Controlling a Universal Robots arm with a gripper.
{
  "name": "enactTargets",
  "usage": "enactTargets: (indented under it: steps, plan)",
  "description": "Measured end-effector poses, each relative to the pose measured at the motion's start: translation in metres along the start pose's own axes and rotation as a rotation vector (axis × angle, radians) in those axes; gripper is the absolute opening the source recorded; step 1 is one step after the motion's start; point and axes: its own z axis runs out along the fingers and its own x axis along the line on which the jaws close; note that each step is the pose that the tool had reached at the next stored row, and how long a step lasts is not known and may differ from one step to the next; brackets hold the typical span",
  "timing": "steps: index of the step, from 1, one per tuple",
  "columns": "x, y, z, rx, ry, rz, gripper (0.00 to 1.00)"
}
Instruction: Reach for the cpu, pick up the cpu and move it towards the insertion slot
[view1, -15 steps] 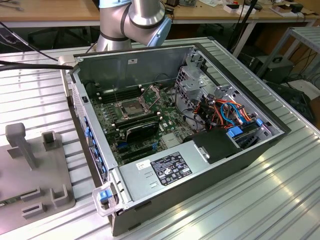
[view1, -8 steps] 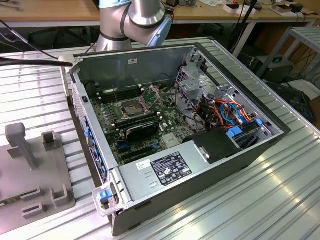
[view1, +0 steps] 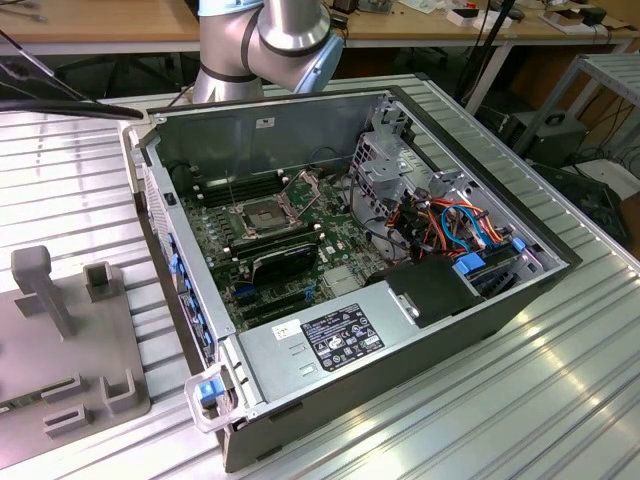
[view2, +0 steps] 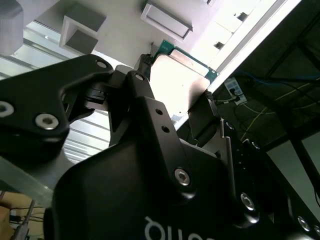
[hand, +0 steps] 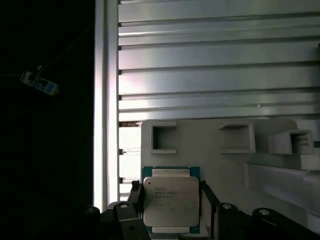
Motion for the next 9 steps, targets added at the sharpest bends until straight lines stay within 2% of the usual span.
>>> enactTargets:
  steps: [3, 9]
  plan:
    - [0.0002, 0.0008, -0.0046, -0.0017, 0.0007, 0.000, 0.55]
    - [0.0003, 0.0013, -0.0071, -0.0032, 0.0009, 0.000, 0.55]
